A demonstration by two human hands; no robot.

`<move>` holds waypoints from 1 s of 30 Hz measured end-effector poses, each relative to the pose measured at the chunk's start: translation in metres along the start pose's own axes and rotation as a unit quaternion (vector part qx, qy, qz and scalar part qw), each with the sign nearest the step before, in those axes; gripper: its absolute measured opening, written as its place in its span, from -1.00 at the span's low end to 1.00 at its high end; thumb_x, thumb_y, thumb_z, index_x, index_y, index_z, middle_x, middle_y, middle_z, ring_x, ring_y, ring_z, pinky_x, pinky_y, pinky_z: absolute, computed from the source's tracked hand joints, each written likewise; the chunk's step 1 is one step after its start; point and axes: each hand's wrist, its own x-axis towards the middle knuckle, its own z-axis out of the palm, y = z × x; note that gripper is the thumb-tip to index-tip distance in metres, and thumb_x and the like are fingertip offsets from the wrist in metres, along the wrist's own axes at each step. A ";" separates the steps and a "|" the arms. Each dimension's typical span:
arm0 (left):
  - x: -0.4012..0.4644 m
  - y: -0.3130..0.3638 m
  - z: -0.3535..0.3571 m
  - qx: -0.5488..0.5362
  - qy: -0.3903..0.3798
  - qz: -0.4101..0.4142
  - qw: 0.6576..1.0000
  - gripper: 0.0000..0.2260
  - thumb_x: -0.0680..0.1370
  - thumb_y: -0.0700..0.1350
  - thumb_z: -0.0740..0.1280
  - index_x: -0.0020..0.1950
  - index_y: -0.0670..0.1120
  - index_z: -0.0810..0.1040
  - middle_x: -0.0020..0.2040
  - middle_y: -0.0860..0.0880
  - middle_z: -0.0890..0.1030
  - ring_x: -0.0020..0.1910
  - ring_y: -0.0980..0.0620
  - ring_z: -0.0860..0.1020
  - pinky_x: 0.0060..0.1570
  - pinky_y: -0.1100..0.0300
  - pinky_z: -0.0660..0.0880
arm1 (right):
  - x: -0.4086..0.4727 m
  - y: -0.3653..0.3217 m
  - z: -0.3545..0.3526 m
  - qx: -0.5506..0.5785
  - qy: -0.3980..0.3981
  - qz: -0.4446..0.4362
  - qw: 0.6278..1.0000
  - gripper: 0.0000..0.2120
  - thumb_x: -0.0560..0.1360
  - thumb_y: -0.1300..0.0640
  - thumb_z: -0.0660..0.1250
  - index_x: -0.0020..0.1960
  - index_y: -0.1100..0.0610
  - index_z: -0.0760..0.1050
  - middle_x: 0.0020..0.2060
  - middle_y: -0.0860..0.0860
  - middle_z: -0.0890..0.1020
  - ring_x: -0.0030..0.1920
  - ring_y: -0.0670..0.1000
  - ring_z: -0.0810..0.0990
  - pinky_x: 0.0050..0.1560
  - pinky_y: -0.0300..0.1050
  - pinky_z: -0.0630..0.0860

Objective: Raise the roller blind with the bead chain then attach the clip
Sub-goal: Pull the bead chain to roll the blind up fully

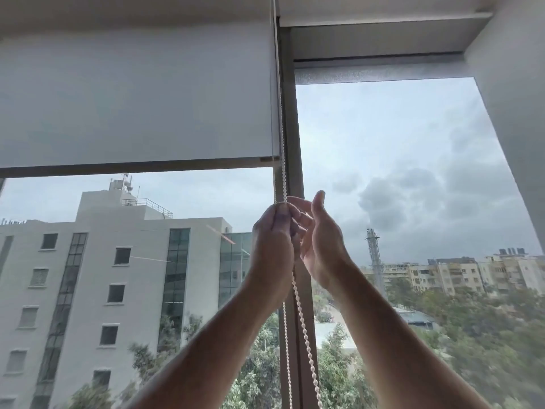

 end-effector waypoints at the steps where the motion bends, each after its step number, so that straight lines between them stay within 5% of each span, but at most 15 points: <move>1: -0.005 -0.005 -0.003 0.009 0.001 0.002 1.000 -0.70 0.70 -0.13 0.08 -0.13 -0.20 0.50 -0.47 0.03 0.34 -0.56 0.16 0.24 -0.56 0.29 0.18 | 0.009 -0.010 0.004 0.010 0.012 -0.001 1.000 -0.44 0.56 -0.31 0.05 0.13 0.07 0.61 -0.07 0.04 0.73 -0.04 0.04 0.70 -0.01 0.01 0.60; 4: -0.022 -0.023 -0.010 0.036 0.001 0.011 0.999 -0.69 0.69 -0.15 0.10 -0.20 -0.09 0.49 -0.48 0.06 0.32 -0.56 0.18 0.20 -0.58 0.30 0.13 | 0.033 -0.045 0.028 -0.006 0.003 -0.003 1.000 -0.54 0.65 -0.15 0.08 0.08 0.18 0.58 -0.31 0.04 0.63 -0.42 -0.04 0.58 -0.38 -0.13 0.53; 7: -0.038 -0.040 -0.015 0.032 0.008 0.000 0.999 -0.64 0.68 -0.19 0.13 -0.26 0.01 0.53 -0.49 0.13 0.35 -0.55 0.20 0.22 -0.58 0.34 0.17 | 0.049 -0.063 0.056 -0.015 0.043 0.005 0.999 -0.61 0.67 -0.04 0.08 -0.01 0.19 0.57 -0.51 -0.05 0.40 -0.64 -0.13 0.28 -0.62 -0.31 0.21; 10: -0.039 -0.049 -0.022 0.036 0.013 -0.007 0.999 -0.63 0.68 -0.18 0.13 -0.26 0.03 0.56 -0.49 0.13 0.36 -0.54 0.19 0.24 -0.57 0.31 0.17 | 0.052 -0.058 0.070 -0.051 0.111 -0.023 0.992 -0.59 0.66 0.07 0.08 -0.24 0.11 0.56 -0.62 -0.09 0.28 -0.68 -0.11 0.18 -0.63 -0.31 0.12; 13: -0.030 -0.050 -0.032 0.062 -0.017 0.004 0.998 -0.65 0.68 -0.18 0.13 -0.22 0.02 0.58 -0.50 0.13 0.37 -0.53 0.17 0.26 -0.55 0.30 0.21 | 0.052 -0.052 0.070 -0.098 0.135 -0.116 0.979 -0.59 0.59 0.25 0.07 -0.35 0.05 0.50 -0.50 -0.07 0.47 -0.55 -0.08 0.29 -0.50 -0.21 0.19; 17: -0.006 -0.040 -0.048 0.124 -0.083 -0.010 0.989 -0.61 0.59 -0.02 0.12 -0.29 0.07 0.68 -0.43 0.04 0.62 -0.39 0.05 0.55 -0.31 0.18 0.49 | 0.048 -0.055 0.076 -0.142 0.148 -0.198 0.959 -0.55 0.64 0.12 0.11 -0.40 0.00 0.49 -0.36 -0.03 0.60 -0.48 0.02 0.35 -0.39 -0.10 0.28; 20: 0.020 -0.030 -0.060 0.138 -0.031 -0.056 0.988 -0.57 0.66 -0.04 0.06 -0.23 0.00 0.66 -0.30 0.08 0.72 -0.13 -0.06 0.65 -0.04 -0.01 0.54 | 0.033 -0.041 0.077 -0.196 0.148 -0.217 0.945 -0.54 0.66 0.10 0.11 -0.40 -0.02 0.49 -0.67 -0.17 0.42 -0.57 -0.04 0.36 -0.47 -0.19 0.30; 25: 0.055 -0.003 -0.064 0.185 0.026 -0.040 0.982 -0.64 0.66 0.17 0.08 0.05 0.00 0.59 -0.12 0.06 0.70 -0.09 0.10 0.66 -0.21 0.17 0.52 | -0.004 0.005 0.065 -0.232 0.121 -0.230 0.938 -0.61 0.66 0.13 0.12 -0.29 0.05 0.53 -0.53 -0.22 0.53 -0.46 -0.27 0.55 -0.45 -0.44 0.36; 30: 0.088 0.034 -0.040 0.217 0.060 0.007 0.974 -0.69 0.67 0.09 0.11 0.18 -0.10 0.47 -0.07 -0.03 0.62 -0.01 -0.06 0.62 -0.03 0.02 0.58 | -0.039 0.059 0.057 -0.279 0.100 -0.230 0.927 -0.65 0.66 0.12 0.14 -0.26 0.05 0.52 -0.56 -0.25 0.47 -0.57 -0.12 0.35 -0.49 -0.35 0.13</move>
